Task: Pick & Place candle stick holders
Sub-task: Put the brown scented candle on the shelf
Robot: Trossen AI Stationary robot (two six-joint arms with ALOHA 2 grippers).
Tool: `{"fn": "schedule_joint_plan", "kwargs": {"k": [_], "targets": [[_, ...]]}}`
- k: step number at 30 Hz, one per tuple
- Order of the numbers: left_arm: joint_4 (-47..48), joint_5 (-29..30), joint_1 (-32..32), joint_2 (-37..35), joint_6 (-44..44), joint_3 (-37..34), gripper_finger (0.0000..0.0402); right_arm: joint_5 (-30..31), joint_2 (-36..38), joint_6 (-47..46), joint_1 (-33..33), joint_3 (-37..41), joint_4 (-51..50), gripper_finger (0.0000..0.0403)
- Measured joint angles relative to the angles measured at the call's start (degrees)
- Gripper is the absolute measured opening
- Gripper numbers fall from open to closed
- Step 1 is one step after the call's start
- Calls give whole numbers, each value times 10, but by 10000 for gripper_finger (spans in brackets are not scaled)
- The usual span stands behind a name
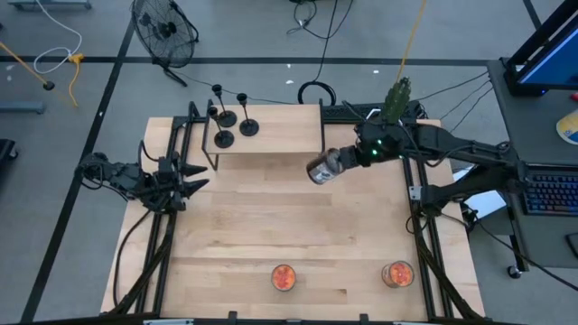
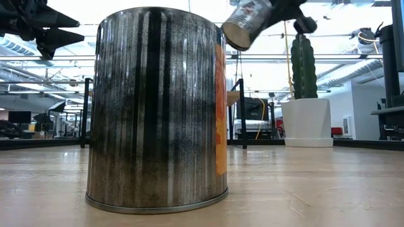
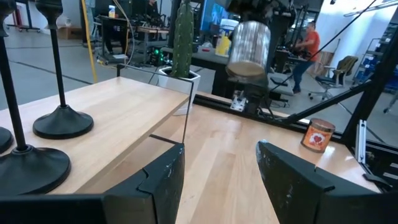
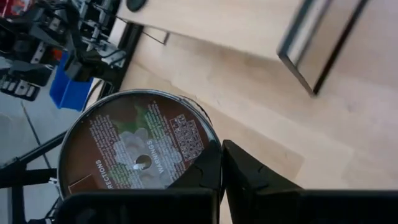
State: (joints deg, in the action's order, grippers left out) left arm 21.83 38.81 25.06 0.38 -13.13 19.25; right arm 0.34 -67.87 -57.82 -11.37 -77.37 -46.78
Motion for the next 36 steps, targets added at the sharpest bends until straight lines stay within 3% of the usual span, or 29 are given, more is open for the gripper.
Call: {"fn": "schedule_joint_plan", "kwargs": {"k": [24, 36], "targets": [[20, 0, 0, 0, -10, 0, 207, 11, -194, 311, -146, -235, -15, 0], [21, 0, 0, 0, -9, 0, 207, 25, -229, 350, -206, -247, 25, 0]]}}
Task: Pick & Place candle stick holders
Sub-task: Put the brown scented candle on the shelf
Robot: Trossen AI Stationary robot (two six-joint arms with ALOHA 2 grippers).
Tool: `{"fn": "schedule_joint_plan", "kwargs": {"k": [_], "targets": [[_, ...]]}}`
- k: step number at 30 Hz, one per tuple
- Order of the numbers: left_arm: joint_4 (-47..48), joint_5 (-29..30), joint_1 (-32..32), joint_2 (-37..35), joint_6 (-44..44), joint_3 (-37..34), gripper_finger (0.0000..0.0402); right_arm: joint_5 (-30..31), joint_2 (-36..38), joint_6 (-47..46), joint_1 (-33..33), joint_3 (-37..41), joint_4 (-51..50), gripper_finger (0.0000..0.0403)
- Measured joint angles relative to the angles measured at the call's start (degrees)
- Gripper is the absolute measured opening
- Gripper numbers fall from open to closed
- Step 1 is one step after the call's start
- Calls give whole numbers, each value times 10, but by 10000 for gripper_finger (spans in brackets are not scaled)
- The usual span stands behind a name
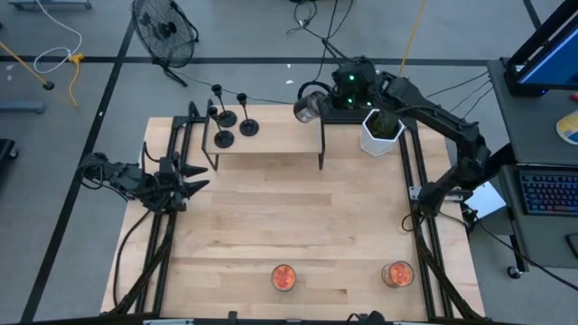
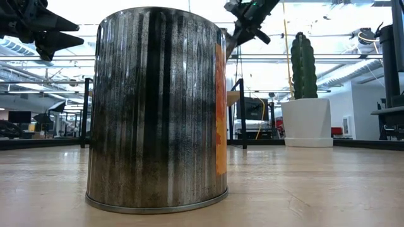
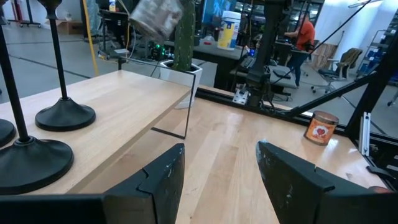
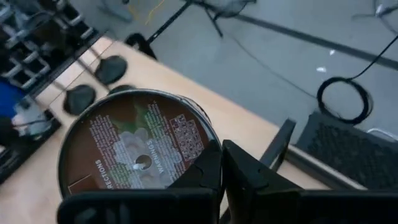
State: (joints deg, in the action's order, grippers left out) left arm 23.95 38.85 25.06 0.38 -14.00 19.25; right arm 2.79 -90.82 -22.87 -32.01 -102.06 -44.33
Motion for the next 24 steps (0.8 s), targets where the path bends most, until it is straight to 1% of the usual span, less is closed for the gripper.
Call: {"fn": "schedule_joint_plan", "kwargs": {"k": [3, 6, 10, 12, 18, 24], "targets": [[0, 0, 0, 0, 0, 0, 207, 5, -8, 10, 0, 1, 1, 0], [0, 0, 0, 0, 2, 0, 207, 2, -28, 25, 2, 1, 25, 0], [0, 0, 0, 0, 4, 0, 207, 0, -56, 46, -2, 2, 26, 0], [0, 0, 0, 0, 4, 0, 207, 1, -63, 56, -9, 2, 42, 0], [0, 0, 0, 0, 4, 0, 207, 2, -75, 84, -39, 2, 37, 0], [0, 0, 0, 0, 4, 0, 207, -1, -86, 101, -53, 1, 37, 0]]}}
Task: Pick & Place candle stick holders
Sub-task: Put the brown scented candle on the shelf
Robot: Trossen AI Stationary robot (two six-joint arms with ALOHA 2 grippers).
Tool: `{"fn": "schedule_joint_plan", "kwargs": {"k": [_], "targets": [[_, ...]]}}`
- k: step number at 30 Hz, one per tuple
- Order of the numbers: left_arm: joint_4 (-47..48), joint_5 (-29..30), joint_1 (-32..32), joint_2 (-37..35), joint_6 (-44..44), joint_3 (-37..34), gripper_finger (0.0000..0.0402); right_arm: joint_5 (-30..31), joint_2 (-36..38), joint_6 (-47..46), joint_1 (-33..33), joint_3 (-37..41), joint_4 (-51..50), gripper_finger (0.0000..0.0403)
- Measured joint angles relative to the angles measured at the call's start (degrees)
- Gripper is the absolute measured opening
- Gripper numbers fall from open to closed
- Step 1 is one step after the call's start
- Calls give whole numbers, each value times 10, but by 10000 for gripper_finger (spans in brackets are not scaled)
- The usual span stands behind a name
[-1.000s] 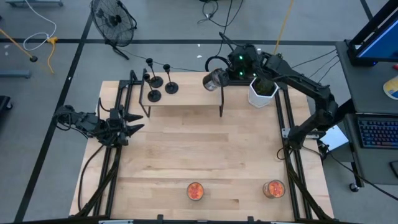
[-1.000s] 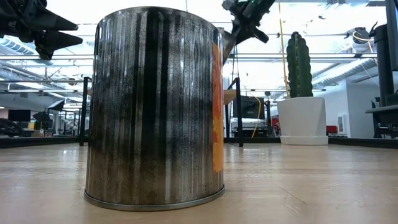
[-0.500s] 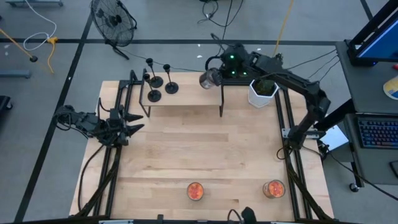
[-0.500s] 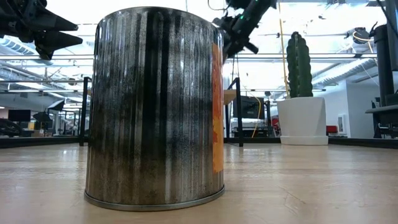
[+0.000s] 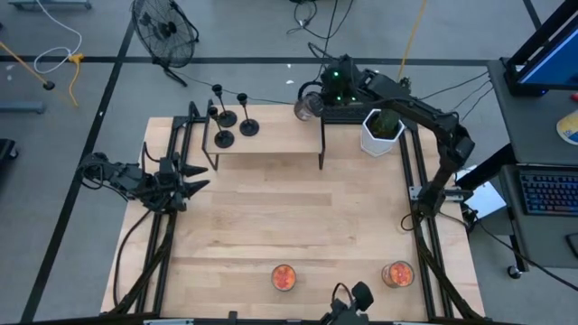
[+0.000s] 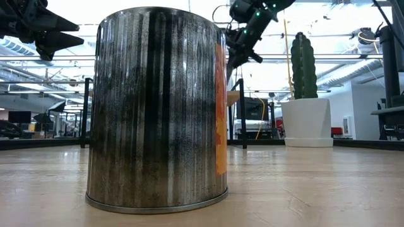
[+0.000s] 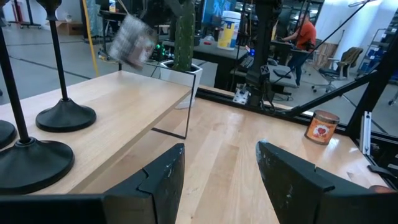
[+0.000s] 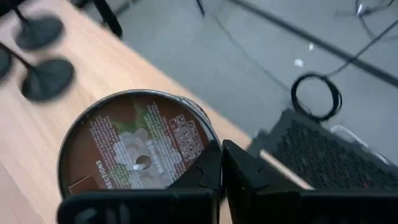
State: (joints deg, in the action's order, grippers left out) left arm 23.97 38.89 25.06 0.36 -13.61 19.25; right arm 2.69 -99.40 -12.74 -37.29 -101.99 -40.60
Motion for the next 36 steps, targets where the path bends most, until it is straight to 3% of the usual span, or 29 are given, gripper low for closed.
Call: {"fn": "schedule_joint_plan", "kwargs": {"k": [36], "targets": [[0, 0, 0, 0, 4, 0, 207, -13, -18, 32, -11, 1, 12, 21]]}}
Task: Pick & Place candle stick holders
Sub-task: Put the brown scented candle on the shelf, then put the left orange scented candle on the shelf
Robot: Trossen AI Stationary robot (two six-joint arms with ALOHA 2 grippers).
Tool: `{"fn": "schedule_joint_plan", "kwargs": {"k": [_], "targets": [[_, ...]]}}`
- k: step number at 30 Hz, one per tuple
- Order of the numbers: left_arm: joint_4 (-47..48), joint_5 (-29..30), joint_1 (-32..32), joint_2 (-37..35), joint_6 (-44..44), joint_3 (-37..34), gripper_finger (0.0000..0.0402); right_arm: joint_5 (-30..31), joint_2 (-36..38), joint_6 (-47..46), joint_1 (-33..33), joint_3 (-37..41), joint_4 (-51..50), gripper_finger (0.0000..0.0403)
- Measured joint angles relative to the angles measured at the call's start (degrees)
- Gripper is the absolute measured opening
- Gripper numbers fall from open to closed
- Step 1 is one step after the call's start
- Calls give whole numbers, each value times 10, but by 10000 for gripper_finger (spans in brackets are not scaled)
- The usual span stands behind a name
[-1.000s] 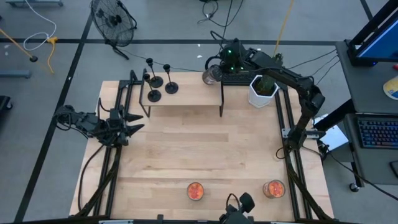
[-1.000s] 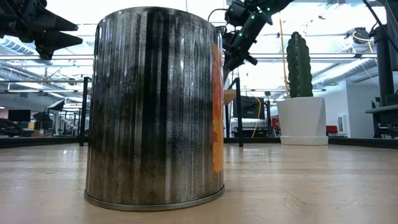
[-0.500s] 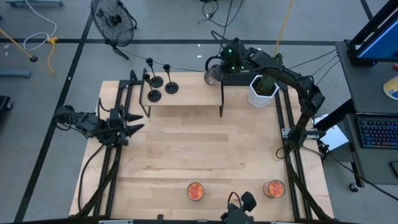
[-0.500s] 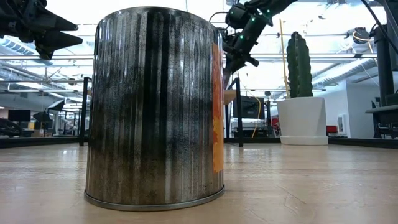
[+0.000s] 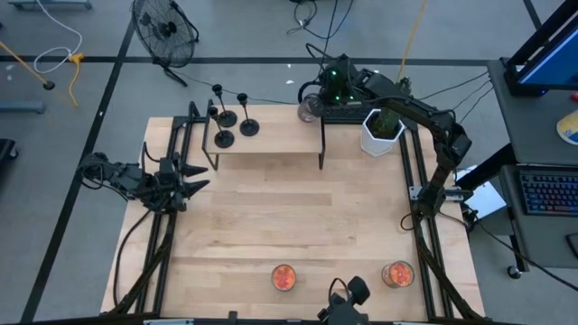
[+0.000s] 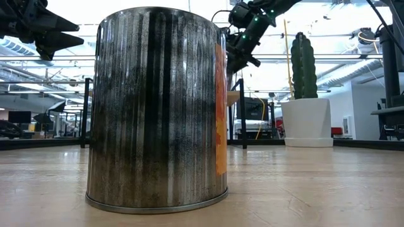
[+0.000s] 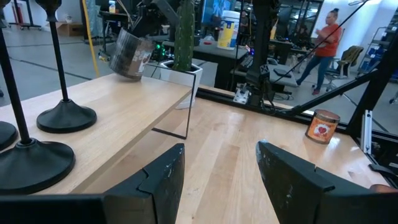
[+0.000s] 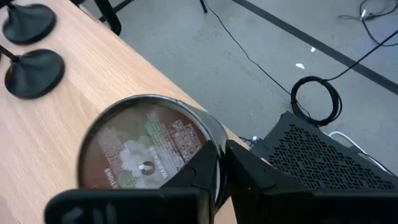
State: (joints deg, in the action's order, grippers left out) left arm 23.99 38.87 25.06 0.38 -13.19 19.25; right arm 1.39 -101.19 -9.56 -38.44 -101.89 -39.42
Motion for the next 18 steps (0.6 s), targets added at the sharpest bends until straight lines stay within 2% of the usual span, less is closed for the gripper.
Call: {"fn": "schedule_joint_plan", "kwargs": {"k": [11, 18], "targets": [[0, 0, 0, 0, 0, 0, 207, -1, 1, -1, 0, 0, 16, 65], [0, 0, 0, 0, 0, 0, 207, -1, 4, -4, 5, 0, 19, 72]]}}
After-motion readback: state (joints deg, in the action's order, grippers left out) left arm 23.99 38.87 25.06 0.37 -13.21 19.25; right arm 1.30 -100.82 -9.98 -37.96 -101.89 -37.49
